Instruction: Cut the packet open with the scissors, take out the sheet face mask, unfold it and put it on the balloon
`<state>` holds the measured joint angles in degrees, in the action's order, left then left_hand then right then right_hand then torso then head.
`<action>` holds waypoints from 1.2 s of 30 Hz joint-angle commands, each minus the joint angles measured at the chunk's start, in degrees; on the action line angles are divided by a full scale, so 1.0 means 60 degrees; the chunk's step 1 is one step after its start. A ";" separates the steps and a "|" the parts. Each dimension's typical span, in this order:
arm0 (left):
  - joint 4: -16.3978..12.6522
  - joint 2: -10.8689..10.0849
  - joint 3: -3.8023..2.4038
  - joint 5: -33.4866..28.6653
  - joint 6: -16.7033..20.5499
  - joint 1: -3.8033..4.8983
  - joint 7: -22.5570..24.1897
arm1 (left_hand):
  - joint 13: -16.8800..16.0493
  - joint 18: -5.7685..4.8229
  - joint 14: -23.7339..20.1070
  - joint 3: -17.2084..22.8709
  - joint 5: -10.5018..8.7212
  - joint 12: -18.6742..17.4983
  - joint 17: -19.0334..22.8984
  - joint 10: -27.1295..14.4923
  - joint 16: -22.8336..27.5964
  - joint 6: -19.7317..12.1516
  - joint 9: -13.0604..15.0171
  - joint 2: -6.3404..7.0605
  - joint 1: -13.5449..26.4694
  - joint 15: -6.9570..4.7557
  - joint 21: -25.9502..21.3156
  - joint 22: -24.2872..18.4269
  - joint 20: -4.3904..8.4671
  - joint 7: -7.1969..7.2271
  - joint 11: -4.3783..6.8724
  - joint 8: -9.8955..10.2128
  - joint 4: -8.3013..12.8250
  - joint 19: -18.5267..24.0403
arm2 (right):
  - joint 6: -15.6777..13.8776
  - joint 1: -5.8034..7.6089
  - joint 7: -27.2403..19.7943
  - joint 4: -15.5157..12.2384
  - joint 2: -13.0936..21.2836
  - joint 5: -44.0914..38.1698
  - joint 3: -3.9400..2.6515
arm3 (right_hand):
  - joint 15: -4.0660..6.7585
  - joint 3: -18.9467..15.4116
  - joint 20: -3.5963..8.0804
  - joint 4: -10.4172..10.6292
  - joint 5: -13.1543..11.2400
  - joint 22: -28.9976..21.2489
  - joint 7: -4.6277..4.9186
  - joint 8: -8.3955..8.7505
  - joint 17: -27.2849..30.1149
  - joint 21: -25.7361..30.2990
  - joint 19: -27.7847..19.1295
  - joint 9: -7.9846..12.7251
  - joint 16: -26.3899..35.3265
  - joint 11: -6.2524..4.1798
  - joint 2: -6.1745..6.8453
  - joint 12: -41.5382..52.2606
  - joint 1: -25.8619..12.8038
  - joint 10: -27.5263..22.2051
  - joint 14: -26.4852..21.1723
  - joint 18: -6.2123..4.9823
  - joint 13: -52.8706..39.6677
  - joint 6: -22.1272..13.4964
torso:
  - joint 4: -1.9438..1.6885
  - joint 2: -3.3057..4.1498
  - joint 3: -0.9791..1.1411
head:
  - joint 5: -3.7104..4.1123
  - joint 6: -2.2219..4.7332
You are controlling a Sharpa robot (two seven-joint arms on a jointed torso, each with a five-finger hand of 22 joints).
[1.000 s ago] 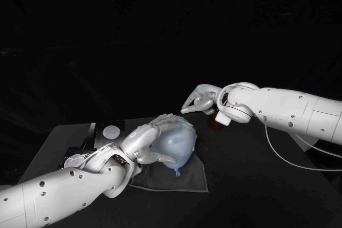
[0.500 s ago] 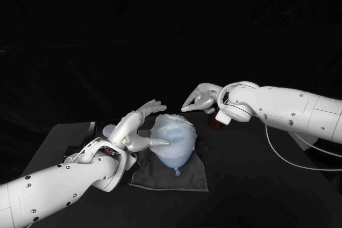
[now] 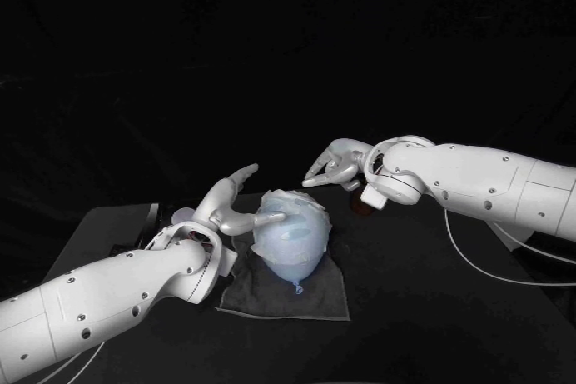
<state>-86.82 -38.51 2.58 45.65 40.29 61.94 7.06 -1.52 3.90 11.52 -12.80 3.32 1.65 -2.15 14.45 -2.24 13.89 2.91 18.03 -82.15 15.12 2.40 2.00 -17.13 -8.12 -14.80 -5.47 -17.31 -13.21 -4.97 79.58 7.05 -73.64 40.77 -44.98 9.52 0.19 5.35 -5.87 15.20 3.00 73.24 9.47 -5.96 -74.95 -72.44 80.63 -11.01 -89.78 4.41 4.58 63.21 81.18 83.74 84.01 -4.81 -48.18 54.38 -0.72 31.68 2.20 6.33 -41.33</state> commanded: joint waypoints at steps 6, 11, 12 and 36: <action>-0.0044 0.0260 -0.0015 -0.1344 -0.0688 0.0080 -0.1224 | 0.0044 -0.0140 -0.0316 -0.0067 -0.0060 -0.0079 0.0059 -0.0579 0.0108 -0.0651 -0.0136 0.0011 0.0406 0.0123 -0.0043 -0.0053 -0.0007 -0.0933 -0.0368 0.0283 -0.0021 0.0296 | 0.0100 0.0014 -0.0008 -0.0048 -0.0042 0.0005 -0.0003 | -0.0088 -0.0041 -0.0042 -0.0022 -0.0008 0.0018 0.0005 0.0036 -0.2508 -0.0042 0.0016 0.0005 -0.0036 0.0021 0.0005 0.4465 -0.0076 0.1043 0.0998 0.0093 -0.6971 -0.0061 | -0.0002 0.0017 0.0012 | 0.0006 -0.0056; 0.0033 0.0389 -0.0016 -0.1564 -0.0868 0.0120 -0.1622 | 0.0074 -0.0148 -0.0578 -0.0071 -0.0061 -0.0109 0.0108 -0.0909 0.0168 -0.0929 -0.0195 0.0012 0.0726 0.0183 -0.0094 -0.0086 -0.0011 -0.1213 -0.0394 0.0400 -0.0022 0.0494 | 0.0094 0.0015 -0.0024 -0.0062 -0.0059 0.0008 -0.0003 | -0.0093 -0.0054 -0.0048 -0.0014 -0.0011 0.0010 0.0009 0.0035 -0.2508 -0.0030 0.0004 0.0003 -0.0036 0.0026 0.0013 0.4465 -0.0098 0.1043 0.0998 0.0089 -0.6971 -0.0068 | 0.0007 0.0025 0.0019 | 0.0005 -0.0054; 0.0042 0.0409 -0.0016 -0.1572 -0.0936 0.0128 -0.1697 | 0.0080 -0.0149 -0.0619 -0.0074 -0.0060 -0.0115 0.0116 -0.0966 0.0177 -0.0975 -0.0205 0.0012 0.0753 0.0188 -0.0098 -0.0088 -0.0011 -0.1236 -0.0398 0.0419 -0.0021 0.0505 | 0.0085 0.0015 -0.0033 -0.0066 -0.0061 0.0012 -0.0003 | -0.0093 -0.0054 -0.0048 -0.0014 -0.0011 0.0010 0.0009 0.0035 -0.2508 -0.0030 0.0004 0.0003 -0.0036 0.0026 0.0013 0.4465 -0.0098 0.1043 0.0998 0.0089 -0.6971 -0.0068 | 0.0008 0.0023 0.0020 | 0.0003 -0.0062; -0.0256 0.0280 -0.0012 -0.0809 -0.1905 0.0154 -0.2388 | 0.0127 -0.0142 -0.1195 -0.0077 -0.0064 -0.0157 0.0216 -0.1637 0.0250 -0.1435 -0.0294 0.0021 0.0668 0.0251 -0.0215 -0.0141 -0.0015 -0.1508 -0.0403 0.0616 0.0002 0.0929 | 0.0081 0.0014 -0.0097 -0.0007 -0.0137 0.0067 -0.0002 | -0.0102 -0.0078 -0.0058 0.0010 -0.0014 -0.0004 0.0015 0.0033 -0.2508 -0.0008 -0.0021 -0.0002 -0.0036 0.0034 0.0018 0.4465 -0.0149 0.1043 0.0998 0.0081 -0.6971 -0.0082 | -0.0004 0.0044 0.0009 | -0.0009 -0.0095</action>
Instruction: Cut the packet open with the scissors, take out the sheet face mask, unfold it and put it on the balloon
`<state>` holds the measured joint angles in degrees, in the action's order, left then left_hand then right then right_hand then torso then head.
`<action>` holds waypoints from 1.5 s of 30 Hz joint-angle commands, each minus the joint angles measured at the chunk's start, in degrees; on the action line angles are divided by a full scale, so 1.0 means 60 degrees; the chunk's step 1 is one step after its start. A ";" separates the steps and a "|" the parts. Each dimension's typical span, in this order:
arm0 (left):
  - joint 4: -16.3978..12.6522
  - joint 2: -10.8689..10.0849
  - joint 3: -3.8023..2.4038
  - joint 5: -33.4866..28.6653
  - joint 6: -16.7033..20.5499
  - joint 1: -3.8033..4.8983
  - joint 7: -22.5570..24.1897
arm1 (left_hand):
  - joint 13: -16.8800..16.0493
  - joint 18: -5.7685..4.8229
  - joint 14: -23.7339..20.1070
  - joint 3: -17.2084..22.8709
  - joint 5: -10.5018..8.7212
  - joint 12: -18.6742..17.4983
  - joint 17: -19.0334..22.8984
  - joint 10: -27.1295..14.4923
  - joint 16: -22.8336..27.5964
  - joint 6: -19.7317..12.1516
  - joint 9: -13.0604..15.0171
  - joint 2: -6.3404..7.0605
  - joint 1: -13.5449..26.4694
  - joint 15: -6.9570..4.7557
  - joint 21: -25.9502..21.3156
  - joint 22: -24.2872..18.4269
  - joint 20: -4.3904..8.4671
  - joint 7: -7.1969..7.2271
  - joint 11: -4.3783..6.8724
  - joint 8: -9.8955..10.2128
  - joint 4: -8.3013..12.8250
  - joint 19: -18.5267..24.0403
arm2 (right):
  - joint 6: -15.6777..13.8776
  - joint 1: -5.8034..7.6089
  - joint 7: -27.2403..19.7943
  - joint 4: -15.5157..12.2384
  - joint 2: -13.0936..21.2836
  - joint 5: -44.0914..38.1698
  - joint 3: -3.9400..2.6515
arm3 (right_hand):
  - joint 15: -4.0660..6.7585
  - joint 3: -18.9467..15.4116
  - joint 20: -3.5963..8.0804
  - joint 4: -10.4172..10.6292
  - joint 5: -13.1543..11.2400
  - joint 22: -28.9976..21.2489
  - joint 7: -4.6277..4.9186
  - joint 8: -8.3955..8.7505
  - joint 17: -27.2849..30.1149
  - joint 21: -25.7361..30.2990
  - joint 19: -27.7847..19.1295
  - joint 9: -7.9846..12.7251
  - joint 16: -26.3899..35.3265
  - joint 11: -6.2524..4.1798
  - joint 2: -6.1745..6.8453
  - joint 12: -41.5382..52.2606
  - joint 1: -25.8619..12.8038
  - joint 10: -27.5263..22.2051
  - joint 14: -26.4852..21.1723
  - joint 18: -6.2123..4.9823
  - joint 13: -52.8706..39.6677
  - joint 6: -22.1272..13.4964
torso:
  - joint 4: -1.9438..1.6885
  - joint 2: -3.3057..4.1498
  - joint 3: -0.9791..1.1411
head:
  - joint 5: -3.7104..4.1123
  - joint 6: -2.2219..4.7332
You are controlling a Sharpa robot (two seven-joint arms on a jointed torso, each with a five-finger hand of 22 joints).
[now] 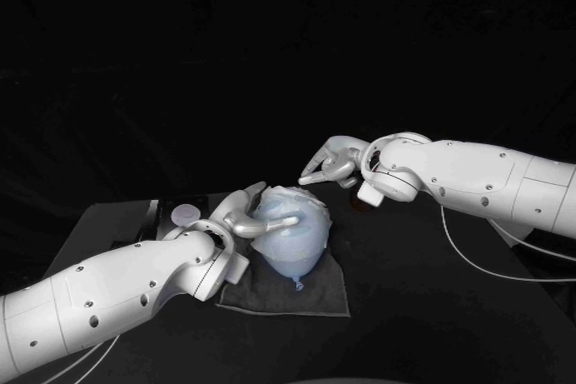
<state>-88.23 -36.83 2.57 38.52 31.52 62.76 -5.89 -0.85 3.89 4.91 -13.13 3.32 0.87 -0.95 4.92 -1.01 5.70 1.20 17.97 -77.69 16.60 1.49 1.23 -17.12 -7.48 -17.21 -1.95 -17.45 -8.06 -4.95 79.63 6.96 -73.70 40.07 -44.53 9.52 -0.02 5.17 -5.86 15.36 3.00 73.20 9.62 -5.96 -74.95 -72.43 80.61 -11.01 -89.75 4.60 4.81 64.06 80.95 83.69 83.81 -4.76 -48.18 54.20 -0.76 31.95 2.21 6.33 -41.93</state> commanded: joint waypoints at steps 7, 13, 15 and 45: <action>0.0031 0.0014 -0.0011 0.0458 -0.0405 0.0019 -0.0301 | 0.0007 -0.0136 -0.0095 -0.0010 -0.0060 -0.0016 0.0010 -0.0047 0.0035 -0.0058 -0.0002 0.0029 -0.0276 0.0002 -0.0058 -0.0008 -0.0017 -0.1631 0.0009 0.0027 0.0024 0.0079 | 0.0138 0.0002 -0.0110 0.0004 -0.0028 -0.0008 -0.0002 | -0.0069 -0.0050 -0.0060 -0.0016 -0.0014 0.0009 -0.0011 0.0031 -0.2508 -0.0015 -0.0018 -0.0004 -0.0041 0.0003 -0.0021 0.4324 -0.0114 0.1051 0.1032 0.0072 -0.6971 -0.0051 | 0.0011 0.0017 0.0009 | -0.0006 0.0027; 0.0090 0.0034 -0.0012 0.0459 -0.0387 0.0020 -0.0355 | -0.0007 -0.0133 -0.0036 -0.0015 -0.0054 0.0001 -0.0007 0.0014 0.0015 -0.0012 0.0010 0.0027 -0.0471 -0.0006 -0.0055 -0.0008 -0.0016 -0.1644 0.0026 0.0009 0.0022 0.0103 | 0.0124 -0.0013 -0.0160 0.0030 -0.0075 -0.0007 0.0004 | -0.0073 -0.0013 -0.0069 -0.0079 -0.0012 0.0030 -0.0012 0.0005 -0.2508 -0.0026 -0.0028 -0.0020 -0.0041 0.0004 -0.0050 0.4324 -0.0032 0.1051 0.1032 0.0071 -0.6971 -0.0030 | 0.0004 0.0013 0.0015 | -0.0001 0.0023; 0.0104 0.0041 -0.0012 0.0462 -0.0406 0.0021 -0.0385 | -0.0007 -0.0133 -0.0036 -0.0011 -0.0053 0.0002 -0.0008 0.0014 0.0014 -0.0005 0.0012 0.0027 -0.0497 -0.0007 -0.0055 -0.0008 -0.0016 -0.1646 0.0026 0.0006 0.0024 0.0108 | 0.0121 -0.0018 -0.0161 0.0042 -0.0092 -0.0007 0.0006 | -0.0074 0.0002 -0.0072 -0.0107 -0.0013 0.0036 -0.0013 -0.0004 -0.2508 -0.0029 -0.0033 -0.0026 -0.0041 0.0004 -0.0061 0.4324 0.0001 0.1051 0.1032 0.0071 -0.6971 -0.0022 | 0.0005 0.0013 0.0020 | -0.0003 0.0023; 0.0286 0.0123 -0.0009 0.0677 -0.0789 0.0023 -0.0743 | -0.0009 -0.0130 -0.0032 -0.0001 -0.0045 0.0003 -0.0017 0.0023 0.0006 0.0049 0.0030 0.0024 -0.0986 -0.0013 -0.0054 -0.0009 -0.0015 -0.1656 0.0042 -0.0015 0.0018 0.0160 | 0.0441 -0.0189 0.0109 0.0137 -0.0220 -0.0357 0.0034 | 0.0019 0.0496 -0.0013 -0.0582 -0.0033 0.0256 -0.0147 -0.0317 -0.2508 -0.0190 -0.0017 -0.0173 -0.0041 -0.0110 -0.0329 0.4324 0.0312 0.1051 0.1032 0.0092 -0.6971 0.0564 | -0.0002 0.0026 -0.0002 | 0.0019 0.0038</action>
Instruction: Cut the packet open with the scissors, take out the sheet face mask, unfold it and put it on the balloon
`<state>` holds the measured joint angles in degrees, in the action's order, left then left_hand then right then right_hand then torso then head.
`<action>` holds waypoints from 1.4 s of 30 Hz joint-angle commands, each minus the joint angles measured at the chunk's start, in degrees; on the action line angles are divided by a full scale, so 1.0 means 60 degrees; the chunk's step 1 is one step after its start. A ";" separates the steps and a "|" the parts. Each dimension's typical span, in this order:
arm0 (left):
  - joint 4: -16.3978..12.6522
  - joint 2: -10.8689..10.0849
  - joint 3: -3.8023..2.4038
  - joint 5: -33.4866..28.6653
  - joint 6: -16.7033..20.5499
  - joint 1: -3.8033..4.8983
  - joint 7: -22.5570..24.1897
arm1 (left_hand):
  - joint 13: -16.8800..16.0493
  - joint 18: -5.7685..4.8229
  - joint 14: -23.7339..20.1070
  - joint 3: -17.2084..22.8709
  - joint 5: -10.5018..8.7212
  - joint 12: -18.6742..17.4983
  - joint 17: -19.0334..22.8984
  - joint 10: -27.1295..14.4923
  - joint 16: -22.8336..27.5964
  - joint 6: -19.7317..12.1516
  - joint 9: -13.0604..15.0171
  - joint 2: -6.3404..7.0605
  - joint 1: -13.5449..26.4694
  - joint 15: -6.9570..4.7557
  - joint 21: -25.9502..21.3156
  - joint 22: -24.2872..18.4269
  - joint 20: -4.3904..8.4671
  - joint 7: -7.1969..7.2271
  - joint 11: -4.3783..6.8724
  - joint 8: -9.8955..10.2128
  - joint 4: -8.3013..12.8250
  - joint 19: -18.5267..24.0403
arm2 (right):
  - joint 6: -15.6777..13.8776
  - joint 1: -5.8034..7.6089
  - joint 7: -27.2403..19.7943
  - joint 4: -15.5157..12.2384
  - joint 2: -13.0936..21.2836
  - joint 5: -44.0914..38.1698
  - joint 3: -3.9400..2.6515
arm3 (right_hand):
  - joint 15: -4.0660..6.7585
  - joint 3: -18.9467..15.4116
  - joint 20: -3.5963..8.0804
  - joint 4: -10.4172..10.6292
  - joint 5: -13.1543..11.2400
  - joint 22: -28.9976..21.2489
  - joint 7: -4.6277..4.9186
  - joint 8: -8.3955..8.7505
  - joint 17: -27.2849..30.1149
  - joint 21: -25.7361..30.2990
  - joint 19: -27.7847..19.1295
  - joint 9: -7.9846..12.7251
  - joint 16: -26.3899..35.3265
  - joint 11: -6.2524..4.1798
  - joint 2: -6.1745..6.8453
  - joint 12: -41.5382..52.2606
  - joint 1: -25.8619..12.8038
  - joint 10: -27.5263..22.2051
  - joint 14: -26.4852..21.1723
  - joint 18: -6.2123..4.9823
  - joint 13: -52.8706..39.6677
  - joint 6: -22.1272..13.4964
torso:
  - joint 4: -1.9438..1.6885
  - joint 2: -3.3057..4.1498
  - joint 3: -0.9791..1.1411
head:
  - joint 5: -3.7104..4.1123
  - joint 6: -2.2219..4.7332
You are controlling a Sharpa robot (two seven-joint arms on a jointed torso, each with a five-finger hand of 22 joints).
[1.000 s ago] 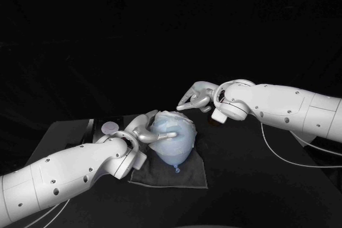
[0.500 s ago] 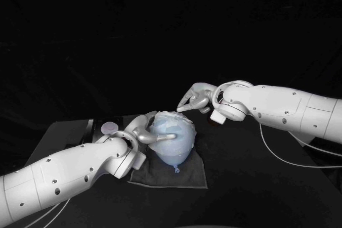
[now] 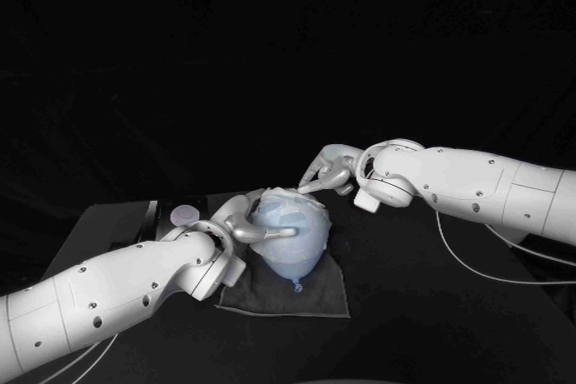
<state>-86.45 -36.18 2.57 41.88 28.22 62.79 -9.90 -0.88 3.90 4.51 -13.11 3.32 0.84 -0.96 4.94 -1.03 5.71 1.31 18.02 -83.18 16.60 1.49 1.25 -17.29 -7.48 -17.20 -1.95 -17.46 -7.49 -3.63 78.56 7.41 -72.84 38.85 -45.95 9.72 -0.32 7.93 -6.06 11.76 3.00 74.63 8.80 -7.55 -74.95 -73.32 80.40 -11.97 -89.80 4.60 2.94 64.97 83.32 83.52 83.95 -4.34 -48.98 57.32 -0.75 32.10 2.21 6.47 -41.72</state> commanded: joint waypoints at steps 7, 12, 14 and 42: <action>-0.0011 0.0002 -0.0009 0.0129 -0.0313 0.0018 -0.0127 | -0.0006 -0.0132 0.0040 -0.0008 -0.0046 0.0008 -0.0018 0.0024 0.0007 0.0065 0.0016 0.0017 -0.0090 -0.0014 -0.0056 -0.0013 0.0014 -0.1658 0.0044 -0.0021 0.0019 0.0071 | 0.0289 -0.0033 0.0062 0.0018 -0.0022 -0.0119 0.0002 | 0.0088 0.0091 0.0036 0.0002 -0.0032 0.0051 -0.0048 -0.0079 -0.2509 -0.0072 0.0031 -0.0026 -0.0033 -0.0139 -0.0061 0.4171 -0.0093 0.1080 0.1009 0.0030 -0.6836 0.0109 | 0.0001 -0.0001 -0.0001 | -0.0020 -0.0007; -0.0012 -0.0003 -0.0009 0.0136 -0.0341 0.0019 -0.0152 | -0.0006 -0.0132 0.0040 -0.0008 -0.0046 0.0008 -0.0018 0.0024 0.0007 0.0065 0.0016 0.0017 -0.0090 -0.0014 -0.0056 -0.0013 0.0014 -0.1658 0.0044 -0.0021 0.0019 0.0071 | 0.0381 -0.0073 0.0088 -0.0020 -0.0030 -0.0225 0.0006 | 0.0162 0.0315 0.0090 -0.0179 -0.0030 0.0081 -0.0159 -0.0185 -0.2509 -0.0088 0.0031 -0.0075 -0.0033 -0.0233 -0.0165 0.4171 0.0080 0.1080 0.1009 0.0030 -0.6836 0.0332 | 0.0001 0.0003 -0.0002 | -0.0024 -0.0043; -0.0008 -0.0003 -0.0009 0.0138 -0.0347 0.0019 -0.0157 | -0.0006 -0.0132 0.0046 -0.0008 -0.0046 0.0008 -0.0019 0.0026 0.0005 0.0068 0.0017 0.0017 -0.0103 -0.0015 -0.0055 -0.0013 0.0014 -0.1658 0.0045 -0.0023 0.0019 0.0071 | 0.0408 -0.0090 0.0095 -0.0053 -0.0032 -0.0304 0.0007 | 0.0238 0.0505 0.0148 -0.0368 -0.0031 0.0143 -0.0269 -0.0315 -0.2509 -0.0144 0.0058 -0.0139 -0.0033 -0.0328 -0.0205 0.4171 0.0248 0.1080 0.1009 0.0041 -0.6836 0.0583 | 0.0004 0.0003 -0.0002 | -0.0018 -0.0051; 0.0049 0.0014 -0.0007 0.0141 -0.0703 0.0028 -0.0268 | -0.0003 -0.0131 0.0018 -0.0009 -0.0046 0.0005 -0.0015 0.0008 0.0010 0.0059 0.0016 0.0017 -0.0116 -0.0017 -0.0058 -0.0016 0.0015 -0.1658 0.0050 -0.0020 0.0018 0.0093 | -0.1174 -0.0201 -0.0694 -0.0429 0.0090 -0.0779 0.0011 | 0.0673 0.2858 0.0580 -0.2056 -0.0034 0.0512 -0.0793 -0.1799 -0.2509 -0.0365 0.0195 -0.1417 -0.0033 -0.0805 -0.0083 0.4171 -0.0722 0.1080 0.1009 0.0110 -0.6836 0.1088 | 0.0006 0.0013 0.0007 | -0.0029 -0.0150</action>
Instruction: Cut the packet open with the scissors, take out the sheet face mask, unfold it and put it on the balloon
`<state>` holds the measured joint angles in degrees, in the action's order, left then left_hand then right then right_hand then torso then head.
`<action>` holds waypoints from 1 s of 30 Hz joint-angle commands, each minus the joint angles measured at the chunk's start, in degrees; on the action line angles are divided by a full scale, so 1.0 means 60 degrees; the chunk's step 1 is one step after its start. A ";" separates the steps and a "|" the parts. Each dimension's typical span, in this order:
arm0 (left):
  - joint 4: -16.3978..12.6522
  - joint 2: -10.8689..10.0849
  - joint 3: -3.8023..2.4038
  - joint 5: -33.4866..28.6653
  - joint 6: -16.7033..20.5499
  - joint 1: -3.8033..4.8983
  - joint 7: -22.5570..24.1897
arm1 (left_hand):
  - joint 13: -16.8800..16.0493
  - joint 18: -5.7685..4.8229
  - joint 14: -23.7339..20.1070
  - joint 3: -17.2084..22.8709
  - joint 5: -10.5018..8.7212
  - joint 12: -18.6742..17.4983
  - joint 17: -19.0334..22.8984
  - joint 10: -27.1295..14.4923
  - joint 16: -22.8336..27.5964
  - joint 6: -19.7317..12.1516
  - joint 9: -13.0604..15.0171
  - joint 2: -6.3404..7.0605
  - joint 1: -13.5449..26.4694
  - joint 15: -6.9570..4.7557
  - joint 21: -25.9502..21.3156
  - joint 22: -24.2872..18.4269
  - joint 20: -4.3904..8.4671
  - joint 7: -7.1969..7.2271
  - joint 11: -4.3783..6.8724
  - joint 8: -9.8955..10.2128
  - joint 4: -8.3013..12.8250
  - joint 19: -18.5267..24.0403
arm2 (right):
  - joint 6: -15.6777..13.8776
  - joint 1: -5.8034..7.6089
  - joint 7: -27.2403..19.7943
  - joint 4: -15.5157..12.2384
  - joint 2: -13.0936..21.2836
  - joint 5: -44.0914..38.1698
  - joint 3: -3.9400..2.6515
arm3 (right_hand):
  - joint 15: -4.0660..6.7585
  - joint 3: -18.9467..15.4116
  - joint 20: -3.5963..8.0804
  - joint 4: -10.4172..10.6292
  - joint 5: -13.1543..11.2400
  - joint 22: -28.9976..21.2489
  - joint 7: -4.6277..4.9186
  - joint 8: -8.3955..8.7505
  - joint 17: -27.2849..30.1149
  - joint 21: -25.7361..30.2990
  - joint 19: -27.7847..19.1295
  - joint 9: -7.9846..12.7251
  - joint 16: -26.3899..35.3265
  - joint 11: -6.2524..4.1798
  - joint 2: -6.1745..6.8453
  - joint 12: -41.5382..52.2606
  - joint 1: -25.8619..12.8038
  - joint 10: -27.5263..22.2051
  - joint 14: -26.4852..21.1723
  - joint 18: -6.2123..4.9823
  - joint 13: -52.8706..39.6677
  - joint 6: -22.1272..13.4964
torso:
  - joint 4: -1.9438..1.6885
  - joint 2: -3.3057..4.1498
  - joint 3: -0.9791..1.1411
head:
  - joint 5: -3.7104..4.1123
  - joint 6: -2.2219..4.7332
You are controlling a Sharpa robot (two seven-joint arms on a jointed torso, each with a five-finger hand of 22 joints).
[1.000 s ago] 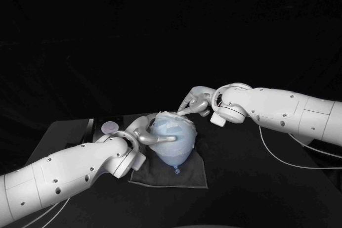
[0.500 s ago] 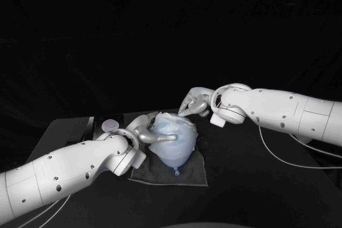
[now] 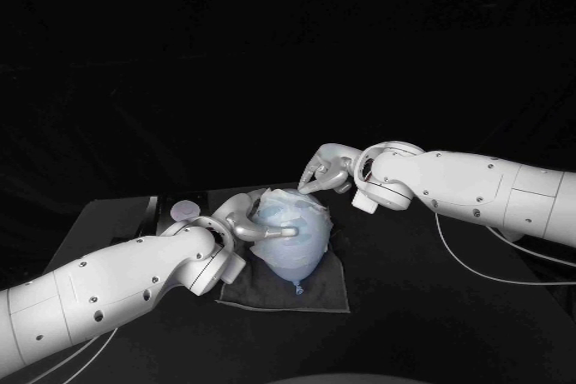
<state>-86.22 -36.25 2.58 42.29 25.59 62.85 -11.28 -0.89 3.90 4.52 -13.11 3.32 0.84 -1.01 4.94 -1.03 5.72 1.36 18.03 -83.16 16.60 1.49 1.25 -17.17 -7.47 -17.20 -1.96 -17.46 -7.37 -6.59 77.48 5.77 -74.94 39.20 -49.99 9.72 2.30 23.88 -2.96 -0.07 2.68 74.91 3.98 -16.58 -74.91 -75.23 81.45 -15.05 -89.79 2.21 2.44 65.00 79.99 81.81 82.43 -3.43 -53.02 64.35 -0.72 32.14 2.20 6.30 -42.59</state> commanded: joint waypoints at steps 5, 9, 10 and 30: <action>0.0052 0.0059 -0.0005 0.0073 -0.0364 0.0018 -0.0061 | 0.0002 -0.0131 0.0000 -0.0009 -0.0046 0.0002 -0.0003 -0.0004 0.0015 0.0051 0.0008 0.0015 -0.0121 -0.0016 -0.0058 -0.0014 -0.0004 -0.1658 0.0053 -0.0017 0.0018 0.0074 | -0.1142 -0.0022 -0.0542 -0.0165 0.0103 -0.0077 0.0009 | 0.0243 0.0681 0.0071 -0.0305 0.0021 0.0497 0.0006 -0.0492 -0.2515 -0.0045 0.0027 -0.1168 -0.0034 -0.0417 0.0054 0.4166 -0.0510 0.1365 0.1261 -0.0040 -0.6163 -0.0204 | 0.0009 0.0015 0.0012 | 0.0022 -0.0025; 0.0068 0.0064 -0.0004 0.0077 -0.0415 0.0018 -0.0068 | 0.0005 -0.0130 -0.0012 -0.0011 -0.0046 -0.0001 0.0000 -0.0021 0.0018 0.0046 0.0007 0.0015 -0.0123 -0.0016 -0.0058 -0.0014 -0.0003 -0.1658 0.0058 -0.0015 0.0018 0.0075 | -0.1353 -0.0022 -0.0543 -0.0163 0.0133 -0.0074 0.0007 | 0.0246 0.0926 0.0075 -0.0429 0.0022 0.0523 0.0003 -0.0597 -0.2515 -0.0055 0.0038 -0.1315 -0.0034 -0.0422 0.0077 0.4166 -0.0683 0.1365 0.1261 -0.0037 -0.6163 -0.0264 | 0.0006 0.0009 0.0016 | 0.0002 -0.0033; 0.0071 0.0065 -0.0003 0.0080 -0.0426 0.0018 -0.0071 | 0.0006 -0.0130 -0.0014 -0.0012 -0.0046 -0.0003 0.0000 -0.0027 0.0018 0.0044 0.0006 0.0015 -0.0124 -0.0016 -0.0058 -0.0014 -0.0002 -0.1658 0.0059 -0.0014 0.0018 0.0074 | -0.1385 -0.0022 -0.0527 -0.0153 0.0133 -0.0081 0.0007 | 0.0247 0.0999 0.0076 -0.0467 0.0021 0.0531 0.0002 -0.0629 -0.2515 -0.0057 0.0041 -0.1361 -0.0034 -0.0424 0.0080 0.4166 -0.0732 0.1365 0.1261 -0.0036 -0.6163 -0.0280 | 0.0006 0.0009 0.0019 | -0.0002 -0.0030; 0.0103 0.0039 0.0002 0.0158 -0.0551 0.0018 -0.0125 | 0.0011 -0.0127 -0.0051 -0.0009 -0.0046 -0.0009 0.0007 -0.0054 0.0028 0.0035 0.0006 0.0015 -0.0155 -0.0017 -0.0058 -0.0013 -0.0001 -0.1656 0.0070 -0.0010 0.0018 0.0077 | -0.0963 0.0000 -0.0060 -0.0177 0.0300 -0.0186 0.0003 | 0.0060 0.0818 -0.0020 -0.0150 0.0006 0.0489 0.0317 -0.0341 -0.2515 0.0084 -0.0021 -0.1647 -0.0034 -0.0155 0.0663 0.4166 -0.2284 0.1365 0.1261 -0.0045 -0.6163 -0.1352 | 0.0004 0.0004 -0.0008 | 0.0013 -0.0011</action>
<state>-85.59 -36.05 2.61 42.69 23.23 62.90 -11.89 -0.89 3.91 4.52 -13.11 3.32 0.84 -1.01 4.73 -1.03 5.72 1.34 18.04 -83.61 16.60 1.50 1.21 -17.09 -7.47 -16.99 -1.96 -17.46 -7.29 -15.09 77.46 4.95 -75.50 40.79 -51.24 9.75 3.14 29.76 -2.87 -1.27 3.01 74.90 5.52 -19.37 -74.95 -74.86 81.53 -25.42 -89.80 0.64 5.18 72.99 66.99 82.80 84.17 -3.43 -53.54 57.14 -0.71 32.14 2.17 6.37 -42.76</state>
